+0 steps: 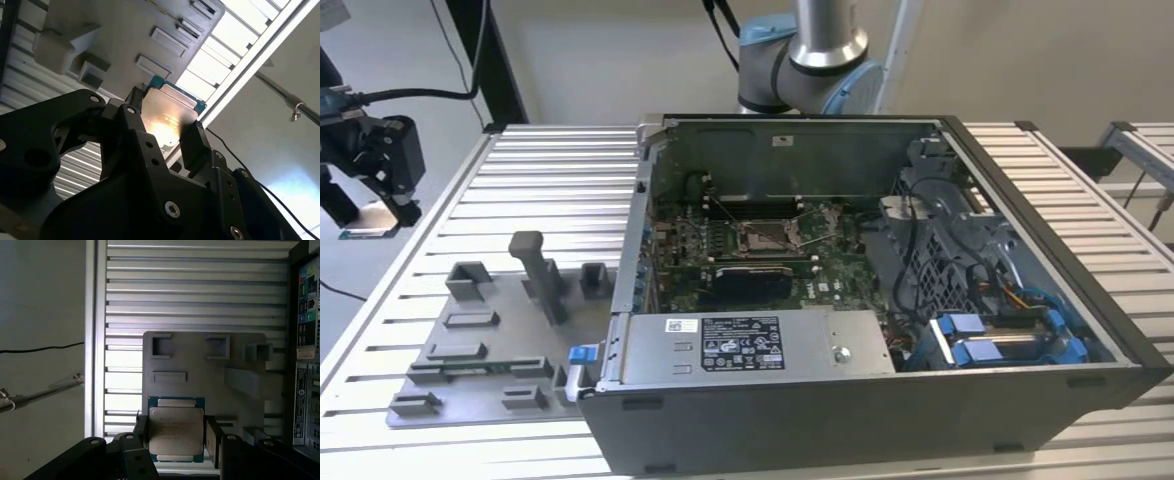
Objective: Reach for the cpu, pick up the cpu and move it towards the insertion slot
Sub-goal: 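Pick up the cpu and move it towards the insertion slot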
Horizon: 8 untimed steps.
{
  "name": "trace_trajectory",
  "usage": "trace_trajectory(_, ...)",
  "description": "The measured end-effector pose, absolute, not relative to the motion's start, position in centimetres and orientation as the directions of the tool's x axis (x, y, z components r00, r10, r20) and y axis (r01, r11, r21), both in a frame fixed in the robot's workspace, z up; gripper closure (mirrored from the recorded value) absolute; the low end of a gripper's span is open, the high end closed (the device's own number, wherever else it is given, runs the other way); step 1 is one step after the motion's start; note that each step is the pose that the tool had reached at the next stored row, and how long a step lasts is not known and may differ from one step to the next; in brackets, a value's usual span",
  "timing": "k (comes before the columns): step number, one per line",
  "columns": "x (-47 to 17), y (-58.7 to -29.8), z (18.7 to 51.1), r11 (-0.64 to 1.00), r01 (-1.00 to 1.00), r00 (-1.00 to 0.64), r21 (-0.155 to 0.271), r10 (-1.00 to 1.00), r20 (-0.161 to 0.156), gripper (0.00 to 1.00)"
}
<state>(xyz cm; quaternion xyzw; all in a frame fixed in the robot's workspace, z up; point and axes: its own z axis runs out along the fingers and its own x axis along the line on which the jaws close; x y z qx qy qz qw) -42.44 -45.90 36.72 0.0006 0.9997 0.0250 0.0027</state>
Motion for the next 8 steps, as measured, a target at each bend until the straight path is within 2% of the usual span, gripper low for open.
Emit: trace_trajectory(8,-42.44,-45.89,36.87,0.999,0.001,-1.000,0.050,0.001,-0.005,1.00)
